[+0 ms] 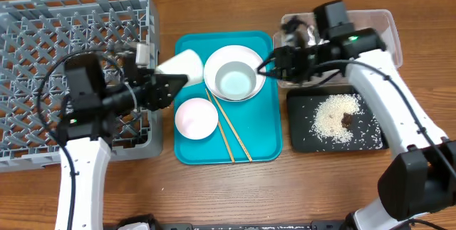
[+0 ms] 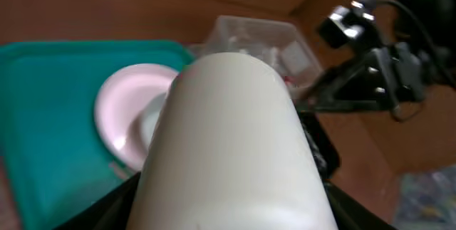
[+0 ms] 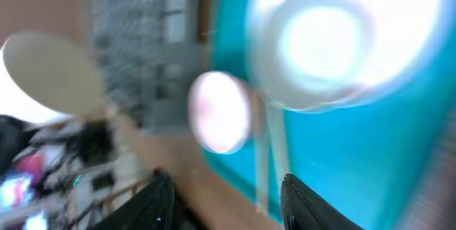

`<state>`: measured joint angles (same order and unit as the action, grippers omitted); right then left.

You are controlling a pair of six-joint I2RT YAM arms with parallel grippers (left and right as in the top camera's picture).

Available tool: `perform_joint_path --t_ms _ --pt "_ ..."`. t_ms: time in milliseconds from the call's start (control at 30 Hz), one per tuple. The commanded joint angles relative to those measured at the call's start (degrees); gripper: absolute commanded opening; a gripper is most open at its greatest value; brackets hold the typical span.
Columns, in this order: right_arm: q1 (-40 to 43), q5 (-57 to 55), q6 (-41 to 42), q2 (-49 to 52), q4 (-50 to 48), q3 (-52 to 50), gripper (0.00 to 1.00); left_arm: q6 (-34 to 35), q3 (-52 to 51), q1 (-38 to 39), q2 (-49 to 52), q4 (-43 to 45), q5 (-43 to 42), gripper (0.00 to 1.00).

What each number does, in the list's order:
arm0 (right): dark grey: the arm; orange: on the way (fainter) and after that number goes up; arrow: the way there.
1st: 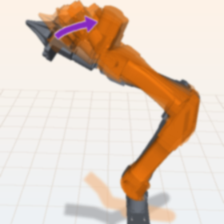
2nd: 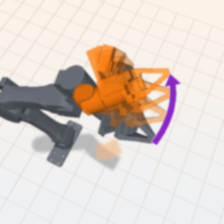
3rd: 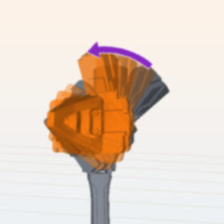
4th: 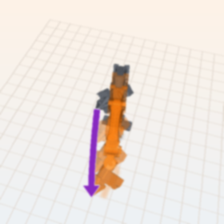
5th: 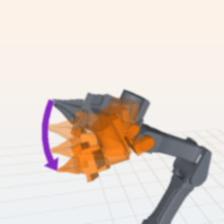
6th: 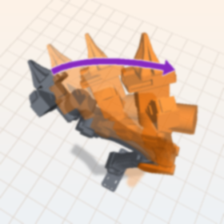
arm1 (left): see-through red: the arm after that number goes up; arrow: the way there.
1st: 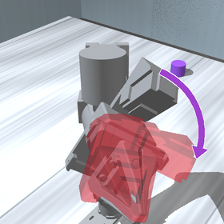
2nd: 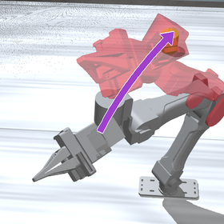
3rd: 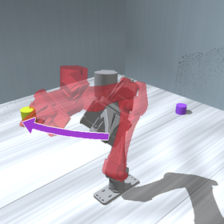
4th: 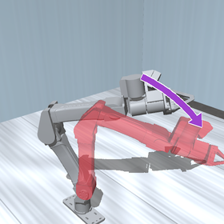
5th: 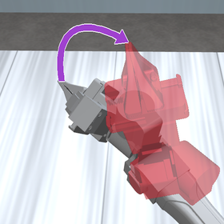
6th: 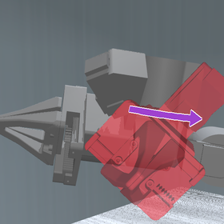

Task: Sort waste into correct bins and load items into the dishwasher
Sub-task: 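Place the white cup upside down in the dish rack with left gripper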

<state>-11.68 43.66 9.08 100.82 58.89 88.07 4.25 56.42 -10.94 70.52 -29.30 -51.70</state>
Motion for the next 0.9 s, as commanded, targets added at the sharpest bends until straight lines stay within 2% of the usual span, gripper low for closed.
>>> perform_joint_path --t_ms 0,133,200,300,367,567,800,867 --pt "3.8 -12.2 -0.6 -2.4 3.5 0.9 0.5 -1.7 1.9 -4.5 -0.9 -6.5 16.0 0.24" --pt "8.4 -21.0 -0.6 -6.9 7.6 0.9 0.5 1.0 7.3 -9.2 -0.9 -18.5 34.5 0.22" --pt "10.7 -24.0 -0.7 -9.6 9.6 0.9 0.52 1.2 10.2 -11.1 -0.9 -22.7 40.6 0.23" --pt "13.8 -24.4 -2.1 -12.1 12.4 0.9 0.63 3.6 11.5 -12.5 -0.9 -24.1 47.8 0.24" --pt "15.1 -24.4 -2.3 -12.5 13.6 0.9 0.64 5.2 11.5 -12.9 -0.5 -24.0 52.1 0.24" --pt "15.7 -24.6 -4.7 -12.5 15.4 0.9 0.64 6.3 11.5 -13.0 6.6 -22.7 57.1 0.19" --pt "15.7 -24.6 -4.7 -12.5 16.0 0.9 0.64 6.3 11.5 -13.2 17.4 -20.3 57.9 0.2" --pt "15.7 -24.6 -4.7 -12.5 16.2 0.9 0.64 6.3 11.5 -13.8 20.0 -19.4 57.9 0.24"
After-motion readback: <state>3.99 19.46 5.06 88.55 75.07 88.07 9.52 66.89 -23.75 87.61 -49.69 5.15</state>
